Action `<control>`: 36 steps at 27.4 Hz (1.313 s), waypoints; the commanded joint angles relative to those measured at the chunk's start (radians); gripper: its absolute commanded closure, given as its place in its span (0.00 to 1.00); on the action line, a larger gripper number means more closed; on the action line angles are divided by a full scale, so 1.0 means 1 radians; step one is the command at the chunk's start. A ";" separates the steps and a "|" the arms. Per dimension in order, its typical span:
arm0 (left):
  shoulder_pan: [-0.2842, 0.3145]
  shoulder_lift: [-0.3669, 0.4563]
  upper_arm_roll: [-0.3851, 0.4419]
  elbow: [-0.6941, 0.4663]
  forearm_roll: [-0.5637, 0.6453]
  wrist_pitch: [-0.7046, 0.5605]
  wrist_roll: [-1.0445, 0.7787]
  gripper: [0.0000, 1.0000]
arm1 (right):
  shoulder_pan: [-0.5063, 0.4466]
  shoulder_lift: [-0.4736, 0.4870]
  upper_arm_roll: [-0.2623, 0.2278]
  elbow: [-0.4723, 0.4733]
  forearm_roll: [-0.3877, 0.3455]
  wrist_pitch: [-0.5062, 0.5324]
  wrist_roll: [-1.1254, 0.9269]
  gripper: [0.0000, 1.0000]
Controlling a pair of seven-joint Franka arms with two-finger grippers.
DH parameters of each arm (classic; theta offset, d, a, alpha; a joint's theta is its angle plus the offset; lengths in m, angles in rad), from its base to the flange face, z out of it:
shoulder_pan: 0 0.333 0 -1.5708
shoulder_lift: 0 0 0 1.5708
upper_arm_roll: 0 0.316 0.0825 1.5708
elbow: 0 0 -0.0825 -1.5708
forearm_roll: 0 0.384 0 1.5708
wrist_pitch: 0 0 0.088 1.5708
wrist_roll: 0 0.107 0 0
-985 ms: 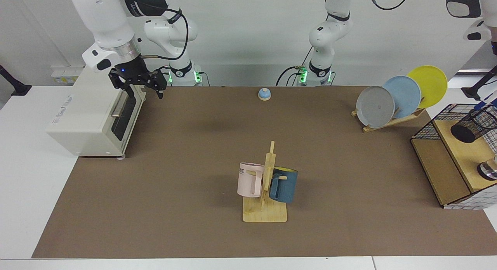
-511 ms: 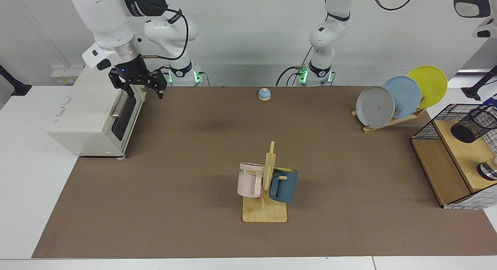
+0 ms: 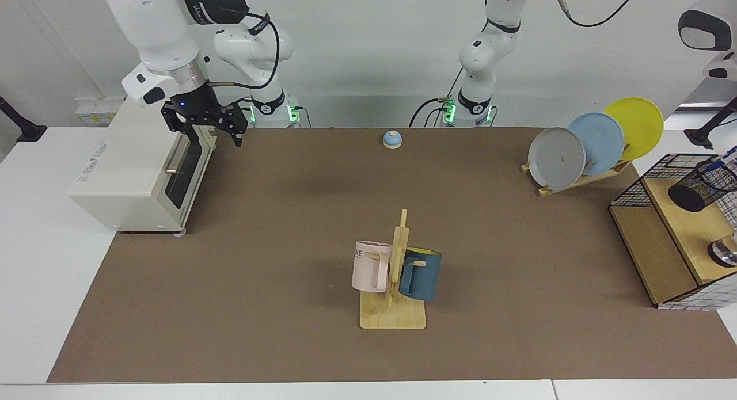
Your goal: Put markers into pen holder
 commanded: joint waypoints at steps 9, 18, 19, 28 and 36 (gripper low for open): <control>0.005 0.006 -0.009 0.003 0.005 0.002 0.000 0.00 | -0.021 -0.025 0.011 -0.033 0.006 0.025 -0.021 0.00; -0.035 -0.009 -0.051 0.078 -0.024 -0.122 -0.101 0.00 | -0.021 -0.025 0.012 -0.033 0.006 0.025 -0.021 0.00; -0.045 -0.012 -0.055 0.086 -0.031 -0.148 -0.145 0.00 | -0.021 -0.025 0.012 -0.033 0.006 0.025 -0.021 0.00; -0.138 -0.049 -0.134 0.101 -0.042 -0.346 -0.636 0.00 | -0.021 -0.025 0.012 -0.033 0.006 0.025 -0.021 0.00; -0.167 -0.058 -0.197 0.094 -0.177 -0.464 -1.053 0.00 | -0.021 -0.025 0.012 -0.033 0.006 0.025 -0.021 0.00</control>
